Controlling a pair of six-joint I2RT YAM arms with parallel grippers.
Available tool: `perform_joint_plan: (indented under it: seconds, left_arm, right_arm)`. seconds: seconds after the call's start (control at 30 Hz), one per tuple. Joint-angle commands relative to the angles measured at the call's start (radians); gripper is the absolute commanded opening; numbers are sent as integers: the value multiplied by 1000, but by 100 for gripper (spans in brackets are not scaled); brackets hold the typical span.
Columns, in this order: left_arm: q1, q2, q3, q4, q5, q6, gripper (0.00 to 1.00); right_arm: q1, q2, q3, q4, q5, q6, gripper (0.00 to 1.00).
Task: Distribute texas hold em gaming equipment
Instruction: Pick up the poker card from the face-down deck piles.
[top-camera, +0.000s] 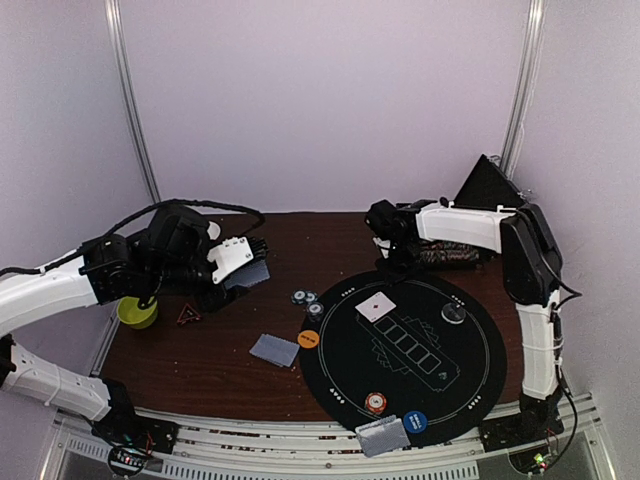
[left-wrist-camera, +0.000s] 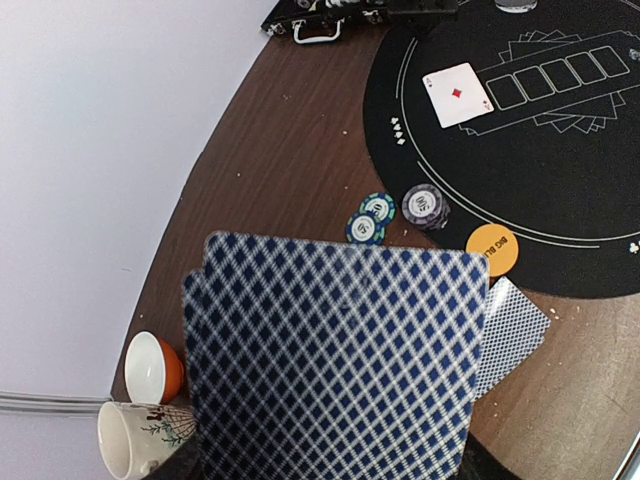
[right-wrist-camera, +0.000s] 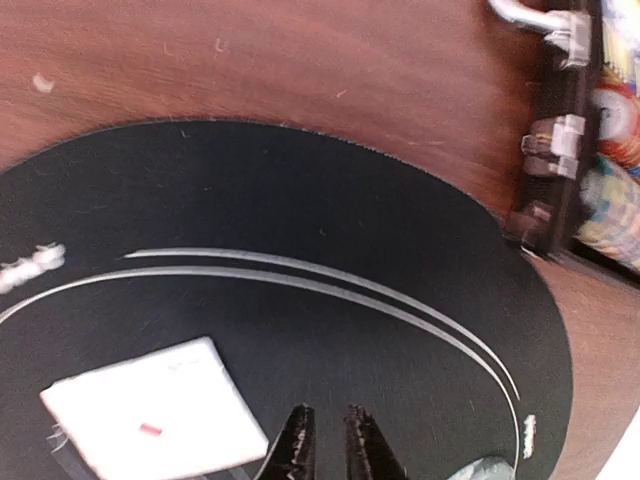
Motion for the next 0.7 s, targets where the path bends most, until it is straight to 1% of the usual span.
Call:
perform_joint_plan:
  seconds: [0.0, 0.07, 0.17, 0.47, 0.67]
  left_arm:
    - [1, -19, -14, 49, -8, 10, 61]
    - [1, -16, -15, 49, -12, 8, 61]
    - [1, -11, -14, 48, -13, 8, 61]
    - [1, -9, -15, 47, -16, 11, 61]
    - [1, -8, -18, 49, -12, 10, 61]
  right_arm:
    - [7, 111, 55, -39, 83, -42, 11]
    - [6, 143, 74, -38, 78, -51, 9]
    - [12, 176, 91, -45, 25, -63, 6]
    - [42, 133, 13, 2, -34, -39, 4]
    - [49, 151, 64, -16, -48, -51, 4]
